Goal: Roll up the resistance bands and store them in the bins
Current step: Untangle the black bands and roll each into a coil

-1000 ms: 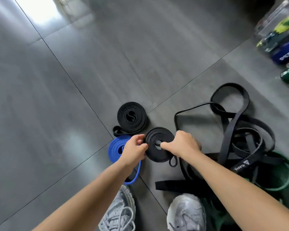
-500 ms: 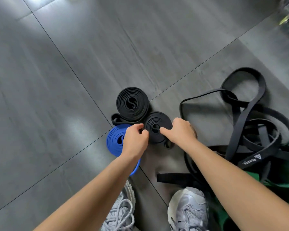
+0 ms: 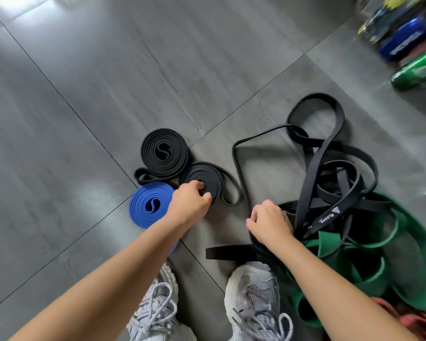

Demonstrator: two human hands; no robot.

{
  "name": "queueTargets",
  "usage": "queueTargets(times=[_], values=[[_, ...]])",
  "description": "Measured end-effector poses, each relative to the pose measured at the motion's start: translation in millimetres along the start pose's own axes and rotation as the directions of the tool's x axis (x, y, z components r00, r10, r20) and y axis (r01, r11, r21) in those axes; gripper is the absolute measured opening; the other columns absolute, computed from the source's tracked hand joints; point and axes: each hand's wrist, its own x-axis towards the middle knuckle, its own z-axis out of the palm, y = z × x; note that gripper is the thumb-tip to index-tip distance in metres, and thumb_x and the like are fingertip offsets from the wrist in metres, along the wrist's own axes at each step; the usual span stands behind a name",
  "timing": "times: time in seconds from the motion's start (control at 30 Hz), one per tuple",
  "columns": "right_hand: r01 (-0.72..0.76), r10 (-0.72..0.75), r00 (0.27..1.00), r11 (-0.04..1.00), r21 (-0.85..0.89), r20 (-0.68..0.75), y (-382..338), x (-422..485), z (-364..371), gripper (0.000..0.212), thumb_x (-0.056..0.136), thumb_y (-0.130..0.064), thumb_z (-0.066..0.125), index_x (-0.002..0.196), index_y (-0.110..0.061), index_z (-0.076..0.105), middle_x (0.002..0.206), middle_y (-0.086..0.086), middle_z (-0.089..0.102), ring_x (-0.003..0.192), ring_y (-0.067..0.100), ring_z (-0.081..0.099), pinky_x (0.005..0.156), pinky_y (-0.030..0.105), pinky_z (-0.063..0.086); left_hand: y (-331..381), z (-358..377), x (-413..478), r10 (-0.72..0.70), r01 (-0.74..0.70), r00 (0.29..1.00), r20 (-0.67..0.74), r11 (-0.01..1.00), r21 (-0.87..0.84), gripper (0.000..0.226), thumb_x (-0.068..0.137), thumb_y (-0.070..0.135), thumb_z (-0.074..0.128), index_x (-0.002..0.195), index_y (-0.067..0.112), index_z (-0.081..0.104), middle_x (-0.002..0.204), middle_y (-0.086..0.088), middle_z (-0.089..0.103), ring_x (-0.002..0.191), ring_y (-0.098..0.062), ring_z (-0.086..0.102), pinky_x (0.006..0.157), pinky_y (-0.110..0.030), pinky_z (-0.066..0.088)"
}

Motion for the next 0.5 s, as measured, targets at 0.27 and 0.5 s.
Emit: queueTargets(times=[0.27,0.5], values=[[-0.102,0.234,0.972,0.505,0.857,-0.022,33,-48,-49,0.012,0.084,-0.011,0.051,0.076,-0.003,0.055,0.063,0.007,0.063,0.053,0.016,0.06,0.055,0.023,0.049,66,26,-45,0.194,-0.212,0.973,0.122,0.963,0.163,0.043,0.086,0.028,0.053,0.127,0.016,0.05,0.129,-0.013,0.049,0.113,-0.034,0.054,0.092,-0.035,0.046],[0.196,0.143,0.953,0.379,0.905,-0.266,87,-159,-113,0.014,0.089,-0.003,0.058,0.077,-0.011,0.057,0.044,-0.008,0.056,0.042,-0.002,0.048,0.05,0.014,0.039,165,17,-148,0.582,-0.73,0.677,0.45,0.608,0.313,0.061,0.085,0.024,0.062,0.14,0.025,0.036,0.131,-0.01,0.044,0.113,-0.028,0.053,0.092,-0.031,0.042]])
